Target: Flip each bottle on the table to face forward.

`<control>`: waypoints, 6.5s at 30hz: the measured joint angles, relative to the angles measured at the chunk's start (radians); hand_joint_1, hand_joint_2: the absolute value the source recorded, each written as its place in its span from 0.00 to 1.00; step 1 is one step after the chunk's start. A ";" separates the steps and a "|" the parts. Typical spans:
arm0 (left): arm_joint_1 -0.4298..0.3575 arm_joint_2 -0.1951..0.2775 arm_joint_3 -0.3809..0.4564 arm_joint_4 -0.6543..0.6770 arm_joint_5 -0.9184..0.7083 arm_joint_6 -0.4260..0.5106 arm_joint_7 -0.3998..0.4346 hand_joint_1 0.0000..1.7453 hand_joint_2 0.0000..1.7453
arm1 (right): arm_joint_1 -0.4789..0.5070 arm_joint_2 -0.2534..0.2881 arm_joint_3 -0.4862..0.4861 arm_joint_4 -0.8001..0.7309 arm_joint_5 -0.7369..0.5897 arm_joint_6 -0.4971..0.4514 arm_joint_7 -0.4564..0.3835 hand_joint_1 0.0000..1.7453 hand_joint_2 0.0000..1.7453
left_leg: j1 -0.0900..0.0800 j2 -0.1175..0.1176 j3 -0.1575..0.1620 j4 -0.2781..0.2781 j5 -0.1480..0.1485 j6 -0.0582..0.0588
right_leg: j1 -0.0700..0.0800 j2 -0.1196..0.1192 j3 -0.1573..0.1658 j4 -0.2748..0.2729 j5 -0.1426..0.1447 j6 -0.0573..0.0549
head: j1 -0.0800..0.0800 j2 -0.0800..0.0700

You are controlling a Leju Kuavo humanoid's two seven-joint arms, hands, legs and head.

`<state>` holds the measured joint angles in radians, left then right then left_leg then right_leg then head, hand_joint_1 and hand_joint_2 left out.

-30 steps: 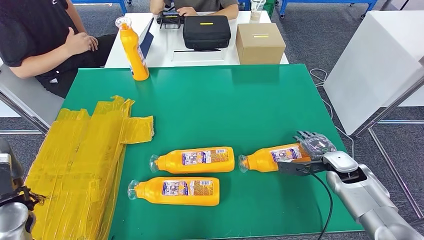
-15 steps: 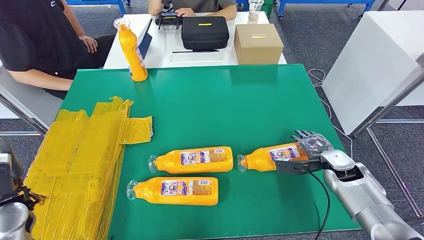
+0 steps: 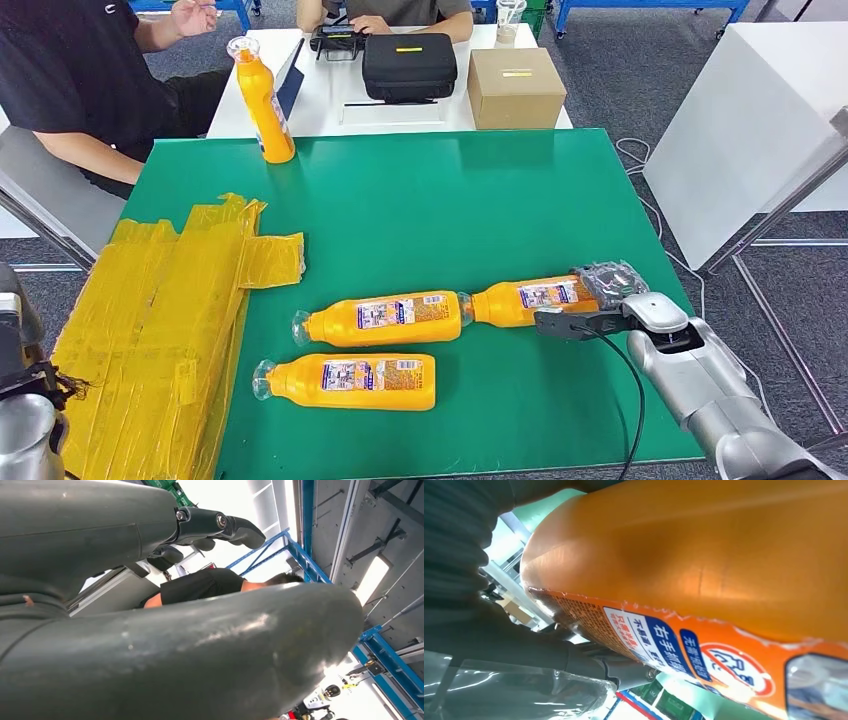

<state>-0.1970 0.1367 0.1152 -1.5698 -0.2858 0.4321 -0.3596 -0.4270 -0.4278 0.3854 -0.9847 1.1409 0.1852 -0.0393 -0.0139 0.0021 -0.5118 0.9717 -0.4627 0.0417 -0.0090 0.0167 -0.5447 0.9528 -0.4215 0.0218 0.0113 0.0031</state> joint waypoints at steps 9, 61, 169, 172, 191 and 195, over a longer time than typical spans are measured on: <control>-0.010 -0.009 0.000 0.001 -0.015 -0.003 0.007 0.00 0.00 | -0.016 0.016 -0.001 0.028 0.006 -0.002 0.003 1.00 1.00 | 0.000 0.001 0.001 0.000 0.000 0.000 | 0.000 0.000 0.001 0.000 0.000 0.000 | 0.000 0.000; 0.086 -0.088 0.066 -0.126 -0.063 -0.048 0.010 0.00 0.00 | -0.016 -0.006 -0.541 -0.592 0.013 0.157 -0.098 1.00 1.00 | 0.000 -0.004 -0.015 0.000 0.002 0.000 | 0.000 -0.003 -0.013 0.000 0.003 -0.002 | 0.000 0.000; -0.095 -0.247 -0.300 -0.076 0.736 -0.360 0.210 0.00 1.00 | -0.316 0.789 0.393 0.046 -0.873 -0.245 0.118 1.00 1.00 | 0.002 -0.007 -0.019 0.000 0.007 -0.005 | 0.000 -0.007 -0.017 0.003 0.003 -0.002 | 0.000 0.000; -0.086 -0.246 -0.292 -0.080 0.729 -0.360 0.210 0.00 1.00 | -0.333 0.789 0.424 0.054 -0.872 -0.253 0.128 1.00 1.00 | 0.002 -0.007 -0.019 0.000 0.007 -0.005 | 0.000 -0.007 -0.017 0.003 0.003 -0.002 | 0.000 0.000; -0.074 -0.236 -0.262 -0.093 0.710 -0.372 0.214 1.00 1.00 | -0.413 0.789 0.530 0.063 -0.803 -0.254 0.201 1.00 1.00 | 0.002 -0.007 -0.019 0.000 0.007 -0.005 | 0.000 -0.007 -0.017 0.003 0.003 -0.002 | 0.000 0.000; -0.074 -0.234 -0.260 -0.093 0.710 -0.374 0.213 1.00 1.00 | -0.414 0.789 0.532 0.067 -0.803 -0.250 0.199 1.00 1.00 | 0.002 -0.007 -0.019 0.000 0.007 -0.005 | 0.000 -0.007 -0.017 0.003 0.003 -0.002 | 0.000 0.000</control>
<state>-0.2713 -0.0972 -0.1447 -1.6629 0.4240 0.0578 -0.1471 -0.8408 0.3616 0.9175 -0.9175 0.3383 -0.0652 0.1596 -0.0118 -0.0052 -0.5310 0.9720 -0.4555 0.0366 -0.0094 0.0095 -0.5614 0.9556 -0.4186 0.0196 0.0114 0.0031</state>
